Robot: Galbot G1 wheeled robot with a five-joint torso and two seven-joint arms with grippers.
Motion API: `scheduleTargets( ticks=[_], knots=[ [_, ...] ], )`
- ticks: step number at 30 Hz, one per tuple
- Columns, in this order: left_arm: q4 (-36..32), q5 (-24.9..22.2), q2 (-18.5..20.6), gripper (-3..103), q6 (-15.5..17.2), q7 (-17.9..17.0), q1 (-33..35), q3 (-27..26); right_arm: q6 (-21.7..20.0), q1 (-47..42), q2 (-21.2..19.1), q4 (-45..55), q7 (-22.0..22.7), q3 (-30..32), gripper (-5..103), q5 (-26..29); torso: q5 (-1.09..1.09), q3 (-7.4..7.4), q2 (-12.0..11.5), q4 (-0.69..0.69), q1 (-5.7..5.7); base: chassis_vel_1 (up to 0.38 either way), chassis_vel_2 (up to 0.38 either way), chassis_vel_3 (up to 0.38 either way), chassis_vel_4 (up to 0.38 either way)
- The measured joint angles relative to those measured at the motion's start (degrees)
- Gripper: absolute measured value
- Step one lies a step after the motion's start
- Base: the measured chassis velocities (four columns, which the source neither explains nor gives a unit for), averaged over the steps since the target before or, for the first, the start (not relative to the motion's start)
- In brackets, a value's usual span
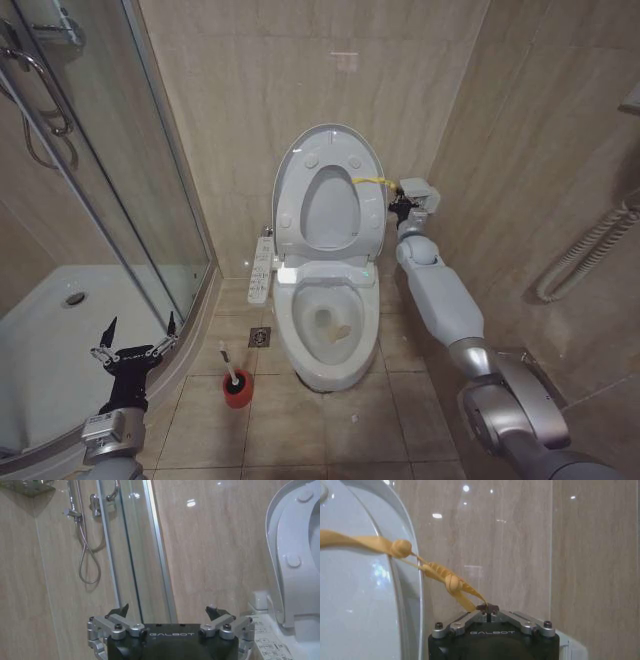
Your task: Open the toilet lid, clean the toilet bowl with a toilet brush, close the toilet lid, and flush.
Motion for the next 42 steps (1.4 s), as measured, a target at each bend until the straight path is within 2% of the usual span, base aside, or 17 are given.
scheduleTargets(
  ticks=[12,13,19,20,26,27,34,35,42],
  knots=[
    [0.00,0.00,0.00,100,0.00,0.00,0.00,0.00,-2.98,-4.10,-1.84,9.71,1.95,-1.76,0,2.97,0.00,0.00,0.00,0.02,0.00,0.000,0.000,0.000,0.000],
    [0.00,0.00,0.00,100,0.00,0.00,0.00,0.00,-3.16,-4.56,-2.11,10.57,2.02,-1.79,17,3.18,0.00,0.00,0.00,0.02,0.00,0.000,0.000,0.000,0.000],
    [0.00,0.00,0.00,100,0.00,0.00,0.00,0.00,-4.00,-7.94,-4.48,15.73,2.21,-1.77,17,4.62,0.01,0.00,0.00,-0.01,0.00,0.000,0.000,0.000,0.000],
    [0.00,0.00,0.00,100,0.00,0.00,0.00,0.00,-4.23,-8.56,-4.85,16.68,2.25,-1.70,44,4.94,0.00,0.00,0.00,0.00,0.00,0.000,0.000,0.000,0.000],
    [0.00,0.00,0.00,100,0.00,0.00,0.01,0.00,-5.07,-11.73,-6.93,20.94,2.53,-1.60,44,6.30,0.01,0.00,0.01,0.01,0.00,0.000,0.000,0.000,0.000],
    [0.00,0.00,0.00,100,0.00,0.00,0.00,0.00,-5.18,-12.40,-7.35,21.95,2.59,-1.52,71,6.60,0.00,-0.01,0.01,0.01,0.00,0.000,0.000,0.000,0.000],
    [0.00,0.00,0.00,100,0.00,0.00,0.00,0.00,-5.95,-13.83,-8.84,25.54,2.98,-1.10,71,8.00,0.00,0.00,0.01,0.01,-0.01,0.000,0.000,0.000,0.000],
    [0.00,0.00,0.00,100,0.00,0.00,0.00,0.00,-6.22,-14.00,-9.14,26.38,3.11,-1.03,97,8.37,0.00,0.00,0.01,0.01,0.00,0.000,0.000,0.000,0.000],
    [0.00,0.00,0.00,100,0.00,0.00,0.00,0.00,-7.31,-14.92,-10.44,29.80,3.47,-0.90,97,9.53,0.00,0.00,0.01,0.01,0.00,0.000,0.000,0.000,0.000]
  ],
)
